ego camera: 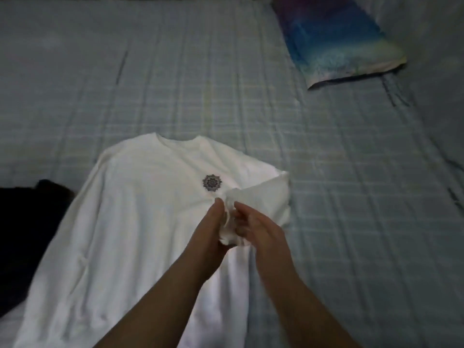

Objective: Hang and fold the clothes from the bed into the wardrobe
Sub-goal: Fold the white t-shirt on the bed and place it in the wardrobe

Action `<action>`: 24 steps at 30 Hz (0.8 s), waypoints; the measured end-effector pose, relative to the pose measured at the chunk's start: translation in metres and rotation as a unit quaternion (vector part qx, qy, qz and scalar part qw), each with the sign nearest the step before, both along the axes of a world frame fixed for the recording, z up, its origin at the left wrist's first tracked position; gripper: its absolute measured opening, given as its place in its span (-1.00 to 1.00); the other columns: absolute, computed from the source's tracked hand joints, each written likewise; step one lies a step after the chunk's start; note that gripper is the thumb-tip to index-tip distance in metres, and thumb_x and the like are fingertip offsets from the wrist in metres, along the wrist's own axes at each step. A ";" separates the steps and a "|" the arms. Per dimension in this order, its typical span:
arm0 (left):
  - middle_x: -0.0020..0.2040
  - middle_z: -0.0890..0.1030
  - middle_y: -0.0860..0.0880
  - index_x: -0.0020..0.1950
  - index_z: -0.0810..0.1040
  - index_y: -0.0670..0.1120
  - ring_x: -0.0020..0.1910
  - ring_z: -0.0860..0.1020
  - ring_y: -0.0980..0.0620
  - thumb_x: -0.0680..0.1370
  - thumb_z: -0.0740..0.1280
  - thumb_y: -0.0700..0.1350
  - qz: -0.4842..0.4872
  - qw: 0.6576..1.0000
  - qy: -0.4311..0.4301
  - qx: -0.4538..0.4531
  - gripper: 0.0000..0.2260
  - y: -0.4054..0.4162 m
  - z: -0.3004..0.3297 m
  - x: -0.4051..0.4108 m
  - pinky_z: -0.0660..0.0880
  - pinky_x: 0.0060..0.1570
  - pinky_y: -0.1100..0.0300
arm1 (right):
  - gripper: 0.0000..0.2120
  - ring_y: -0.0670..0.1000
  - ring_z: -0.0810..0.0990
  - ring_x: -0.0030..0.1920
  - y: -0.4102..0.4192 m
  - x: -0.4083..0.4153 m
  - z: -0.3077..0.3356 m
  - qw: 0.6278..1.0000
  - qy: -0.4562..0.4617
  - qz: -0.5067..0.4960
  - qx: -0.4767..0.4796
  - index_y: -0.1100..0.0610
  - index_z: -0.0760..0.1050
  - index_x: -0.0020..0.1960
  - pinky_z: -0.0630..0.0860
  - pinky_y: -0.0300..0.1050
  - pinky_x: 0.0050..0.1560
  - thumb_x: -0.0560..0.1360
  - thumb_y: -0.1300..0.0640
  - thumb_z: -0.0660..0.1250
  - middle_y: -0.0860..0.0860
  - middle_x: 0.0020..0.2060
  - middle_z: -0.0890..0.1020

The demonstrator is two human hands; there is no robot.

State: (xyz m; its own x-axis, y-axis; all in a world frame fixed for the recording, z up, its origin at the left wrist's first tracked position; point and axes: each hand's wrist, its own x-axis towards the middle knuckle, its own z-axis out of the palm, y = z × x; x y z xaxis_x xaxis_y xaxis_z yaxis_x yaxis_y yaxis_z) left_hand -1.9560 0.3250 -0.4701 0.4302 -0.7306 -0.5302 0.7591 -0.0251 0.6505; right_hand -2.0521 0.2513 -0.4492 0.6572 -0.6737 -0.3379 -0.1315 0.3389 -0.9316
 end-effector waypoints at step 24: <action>0.01 0.70 -0.14 0.07 0.66 -0.10 0.04 0.67 -0.16 0.48 0.31 -0.06 0.056 0.958 -0.076 0.271 -0.76 0.193 -0.150 0.170 0.58 0.13 -0.19 | -0.70 -0.12 0.64 0.12 0.201 0.150 -0.153 0.986 0.161 -0.001 -0.037 0.09 0.67 0.08 0.50 -0.23 0.20 0.57 0.37 0.23 -0.12 0.02 0.71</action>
State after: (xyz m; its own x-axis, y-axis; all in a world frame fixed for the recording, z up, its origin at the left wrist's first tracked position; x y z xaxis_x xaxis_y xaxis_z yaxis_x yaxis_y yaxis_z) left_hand -1.7861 0.5182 -0.6205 0.5929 -0.3102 -0.7432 0.6737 -0.3146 0.6687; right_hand -1.9022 0.4519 -0.6017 0.5233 -0.7051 -0.4785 -0.4239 0.2718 -0.8640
